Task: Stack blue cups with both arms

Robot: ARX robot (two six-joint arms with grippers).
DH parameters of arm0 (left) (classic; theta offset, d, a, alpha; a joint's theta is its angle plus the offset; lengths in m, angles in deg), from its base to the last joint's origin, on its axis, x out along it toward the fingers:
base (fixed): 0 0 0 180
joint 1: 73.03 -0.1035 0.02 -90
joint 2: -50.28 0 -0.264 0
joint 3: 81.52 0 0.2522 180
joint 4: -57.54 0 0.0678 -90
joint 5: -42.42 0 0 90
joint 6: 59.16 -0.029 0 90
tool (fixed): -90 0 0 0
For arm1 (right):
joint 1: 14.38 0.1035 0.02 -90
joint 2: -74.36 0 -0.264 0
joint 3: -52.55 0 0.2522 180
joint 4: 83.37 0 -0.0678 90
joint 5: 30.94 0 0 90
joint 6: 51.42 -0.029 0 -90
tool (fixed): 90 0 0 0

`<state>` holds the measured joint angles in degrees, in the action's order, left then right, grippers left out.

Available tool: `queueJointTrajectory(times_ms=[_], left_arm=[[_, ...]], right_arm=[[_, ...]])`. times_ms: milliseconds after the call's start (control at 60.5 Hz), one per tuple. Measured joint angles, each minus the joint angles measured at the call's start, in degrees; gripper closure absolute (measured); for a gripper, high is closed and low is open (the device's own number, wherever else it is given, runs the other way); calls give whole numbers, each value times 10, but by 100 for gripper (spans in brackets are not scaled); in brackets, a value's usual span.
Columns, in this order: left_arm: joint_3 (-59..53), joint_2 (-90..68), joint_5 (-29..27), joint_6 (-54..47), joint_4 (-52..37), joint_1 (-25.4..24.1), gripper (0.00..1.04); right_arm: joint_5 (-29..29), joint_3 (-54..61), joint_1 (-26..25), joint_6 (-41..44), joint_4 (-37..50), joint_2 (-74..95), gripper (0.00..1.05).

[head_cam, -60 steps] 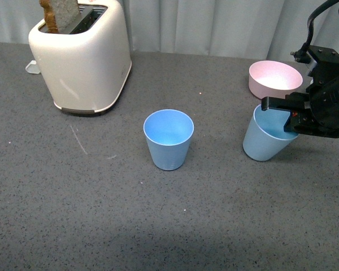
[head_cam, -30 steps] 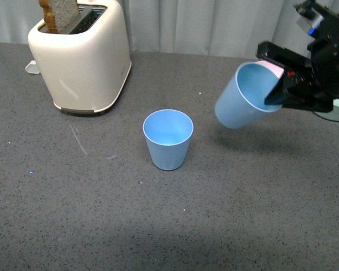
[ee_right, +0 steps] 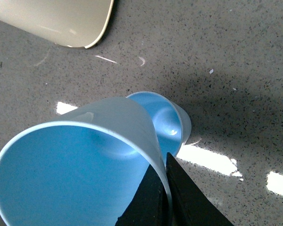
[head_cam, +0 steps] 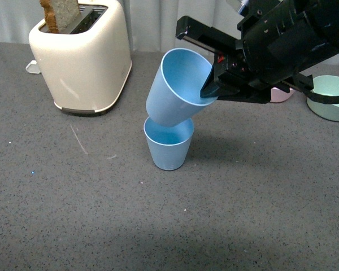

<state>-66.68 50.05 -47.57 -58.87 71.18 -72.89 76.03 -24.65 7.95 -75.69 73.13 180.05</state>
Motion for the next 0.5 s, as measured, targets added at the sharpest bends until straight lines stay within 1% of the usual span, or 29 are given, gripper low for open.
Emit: queueJointTrajectory(times_ms=[232,314,413,447,480,496], left_arm=[[0,0,0,0,0,0,7],[0,0,0,0,0,0,7],[0,0,0,0,0,0,7],[0,0,0,0,0,0,7],[0,0,0,0,0,0,7],[0,0,0,0,0,0,7]], right_arm=[[-1,-1,5,-5,3,9,104],[-1,-2,6,-5,6,10,94],[-1,-3,6,-6,12,12,78],[-1,-3,6,-5,17,13,71],[-2,-3,6,-5,21,13,67],[-5,-2,6,-3,24,12,64]])
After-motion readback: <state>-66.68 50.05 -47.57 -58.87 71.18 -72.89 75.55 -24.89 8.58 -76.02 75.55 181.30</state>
